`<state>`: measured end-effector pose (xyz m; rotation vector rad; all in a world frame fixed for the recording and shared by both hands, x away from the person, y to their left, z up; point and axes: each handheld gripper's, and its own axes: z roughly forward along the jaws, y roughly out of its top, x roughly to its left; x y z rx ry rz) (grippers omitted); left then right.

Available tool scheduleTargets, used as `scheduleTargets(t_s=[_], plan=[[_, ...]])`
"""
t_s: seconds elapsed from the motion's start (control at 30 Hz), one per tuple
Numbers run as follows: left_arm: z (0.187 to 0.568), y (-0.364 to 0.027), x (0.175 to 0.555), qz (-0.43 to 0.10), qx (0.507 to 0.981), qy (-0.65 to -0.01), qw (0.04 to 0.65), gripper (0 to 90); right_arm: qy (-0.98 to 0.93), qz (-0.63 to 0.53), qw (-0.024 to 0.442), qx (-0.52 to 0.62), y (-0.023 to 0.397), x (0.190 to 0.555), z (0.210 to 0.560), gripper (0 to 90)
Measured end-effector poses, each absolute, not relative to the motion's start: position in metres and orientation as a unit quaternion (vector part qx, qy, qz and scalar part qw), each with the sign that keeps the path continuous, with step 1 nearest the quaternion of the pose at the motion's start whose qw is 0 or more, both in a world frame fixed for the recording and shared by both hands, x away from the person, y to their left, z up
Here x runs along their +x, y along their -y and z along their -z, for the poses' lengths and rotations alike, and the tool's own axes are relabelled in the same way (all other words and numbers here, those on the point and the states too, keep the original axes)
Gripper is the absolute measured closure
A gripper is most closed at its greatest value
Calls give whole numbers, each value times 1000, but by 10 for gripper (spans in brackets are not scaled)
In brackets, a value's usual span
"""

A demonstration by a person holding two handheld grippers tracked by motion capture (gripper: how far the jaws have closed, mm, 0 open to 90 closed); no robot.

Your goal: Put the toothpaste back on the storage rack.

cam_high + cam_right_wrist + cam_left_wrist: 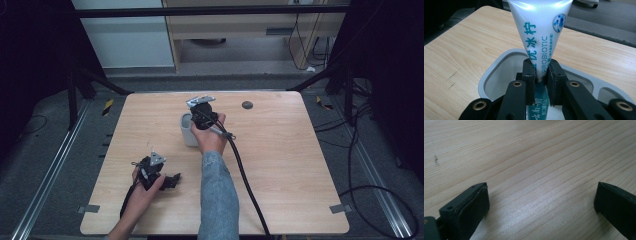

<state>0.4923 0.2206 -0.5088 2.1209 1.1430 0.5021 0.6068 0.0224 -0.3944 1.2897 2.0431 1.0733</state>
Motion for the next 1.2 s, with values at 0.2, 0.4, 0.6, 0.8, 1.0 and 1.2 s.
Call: scheduleTargets(t_s=[0.2,0.4,0.6,0.8,1.0,1.2], plan=[[509,-220,492,-192,813,-437,334,0,-750,-394,244,472,-25,609,394,774],[509,-220,492,-192,813,-437,334,0,-749,-395,241,475,-25,611,393,766],[509,-220,492,-192,813,-437,334,0,-747,-399,239,475,-25,611,392,754],[509,-220,492,-192,813,-437,334,0,-747,-402,235,474,-23,611,390,734],[509,-220,492,-192,813,-437,334,0,-748,-406,229,473,-23,610,389,697],[509,-220,492,-192,813,-437,334,0,-747,-411,223,472,-22,609,387,642]])
